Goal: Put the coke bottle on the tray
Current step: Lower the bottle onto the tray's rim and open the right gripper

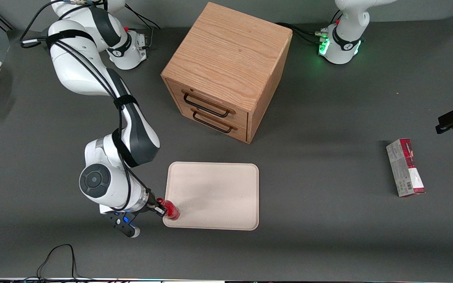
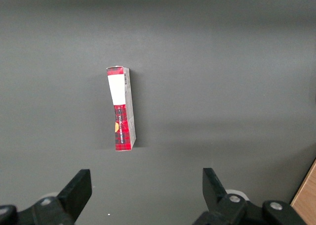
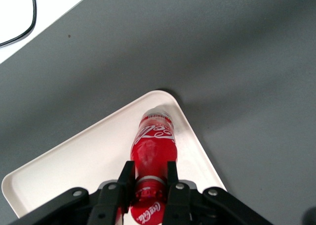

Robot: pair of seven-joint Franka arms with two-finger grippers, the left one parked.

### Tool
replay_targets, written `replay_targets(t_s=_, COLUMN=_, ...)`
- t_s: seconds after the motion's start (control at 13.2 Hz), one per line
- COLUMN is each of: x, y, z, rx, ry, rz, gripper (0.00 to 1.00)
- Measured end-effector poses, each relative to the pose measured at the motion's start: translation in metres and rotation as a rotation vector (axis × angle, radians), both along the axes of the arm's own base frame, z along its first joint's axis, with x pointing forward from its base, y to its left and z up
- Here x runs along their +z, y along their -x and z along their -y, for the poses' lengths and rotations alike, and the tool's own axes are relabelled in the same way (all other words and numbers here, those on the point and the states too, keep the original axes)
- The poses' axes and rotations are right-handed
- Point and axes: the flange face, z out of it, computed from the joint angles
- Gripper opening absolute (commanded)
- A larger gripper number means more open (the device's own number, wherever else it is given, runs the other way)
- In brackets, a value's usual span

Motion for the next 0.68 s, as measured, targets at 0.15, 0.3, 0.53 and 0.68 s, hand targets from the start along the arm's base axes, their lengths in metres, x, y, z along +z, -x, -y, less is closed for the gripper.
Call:
replay_targets(t_s=0.15, x=-0.0031, y=0.0000, z=-0.0002, rx=0.000, ry=0.002, rz=-0.003, gripper=0.60)
replay_targets(t_s=0.3, x=-0.0046, y=-0.0005, z=-0.0003, rx=0.000, ry=0.003, rz=0.000, gripper=1.00)
replay_targets(t_s=0.53, x=-0.0040, y=-0.0020, z=0.0005, rx=0.003, ry=0.016, rz=0.016, gripper=1.00)
replay_targets(t_s=0.68, x=-0.0036, y=-0.0023, z=0.0006, rx=0.003, ry=0.017, rz=0.018, gripper=1.00)
